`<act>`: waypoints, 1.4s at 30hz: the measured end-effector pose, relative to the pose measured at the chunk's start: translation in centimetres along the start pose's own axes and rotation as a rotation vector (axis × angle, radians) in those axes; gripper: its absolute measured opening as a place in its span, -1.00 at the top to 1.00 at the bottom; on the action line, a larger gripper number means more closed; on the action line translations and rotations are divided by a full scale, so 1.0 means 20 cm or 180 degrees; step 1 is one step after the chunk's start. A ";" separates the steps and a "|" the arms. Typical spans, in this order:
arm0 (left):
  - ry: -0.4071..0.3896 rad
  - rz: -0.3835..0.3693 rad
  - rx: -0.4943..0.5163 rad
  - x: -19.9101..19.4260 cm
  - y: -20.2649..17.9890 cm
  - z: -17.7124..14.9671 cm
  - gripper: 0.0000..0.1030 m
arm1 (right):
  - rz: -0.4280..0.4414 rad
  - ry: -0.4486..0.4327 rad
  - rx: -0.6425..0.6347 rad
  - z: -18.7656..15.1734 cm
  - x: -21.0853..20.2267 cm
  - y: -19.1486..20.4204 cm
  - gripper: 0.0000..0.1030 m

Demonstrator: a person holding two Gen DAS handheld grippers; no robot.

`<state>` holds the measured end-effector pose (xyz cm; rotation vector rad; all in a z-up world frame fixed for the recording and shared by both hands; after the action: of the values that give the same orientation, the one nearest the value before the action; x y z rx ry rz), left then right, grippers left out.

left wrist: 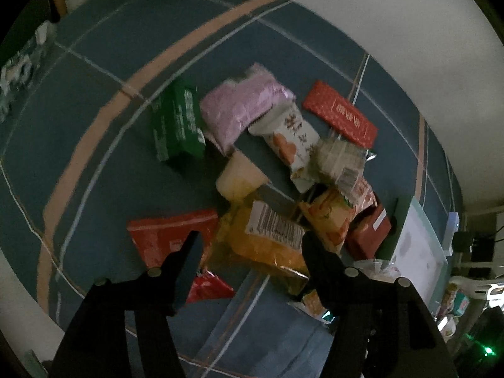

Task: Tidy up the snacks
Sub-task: 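Grasp the orange bread bag with the left tool while the right tool holds the bun bag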

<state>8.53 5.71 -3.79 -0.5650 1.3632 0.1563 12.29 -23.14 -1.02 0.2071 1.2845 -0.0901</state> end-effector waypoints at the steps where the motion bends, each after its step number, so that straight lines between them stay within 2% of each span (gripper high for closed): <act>1: 0.0032 0.0002 -0.0033 0.02 0.00 0.00 -0.28 | -0.0004 0.0004 0.0000 0.00 0.00 0.00 -0.51; 13: 0.0040 -0.0230 -0.0180 0.19 -0.05 -0.01 -0.28 | -0.0023 0.0000 0.0005 0.00 -0.01 -0.03 -0.51; 18: 0.0116 -0.0328 -0.0269 0.25 -0.05 -0.02 -0.39 | -0.0031 0.0016 0.0017 0.00 0.00 -0.03 -0.51; 26: 0.0183 -0.0316 -0.0207 0.27 -0.11 -0.07 -0.43 | -0.0038 0.0022 0.0017 0.00 0.01 -0.03 -0.51; 32: 0.0242 -0.0395 -0.0218 0.26 -0.12 -0.10 -0.12 | -0.0045 0.0029 0.0036 0.00 0.02 -0.04 -0.51; 36: 0.0244 -0.0411 -0.0232 0.25 -0.12 -0.09 -0.03 | -0.0041 0.0025 0.0043 -0.01 0.02 -0.04 -0.51; 42: 0.0223 -0.0461 -0.0272 0.15 -0.10 -0.08 -0.01 | -0.0035 0.0022 0.0047 0.00 0.01 -0.04 -0.51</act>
<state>8.68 2.60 -6.24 -0.7445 1.3829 0.0779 12.11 -23.95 -1.32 0.2133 1.2923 -0.1084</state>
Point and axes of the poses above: each gripper's, at about its wrist camera, not at the fingertips, and x roughly the way its jaws point, y to its left, z to its top, the point moved 1 cm from there along x, roughly the way its jaws point, and after that the axes turned 2 degrees about -z, right-handed, at the moved point
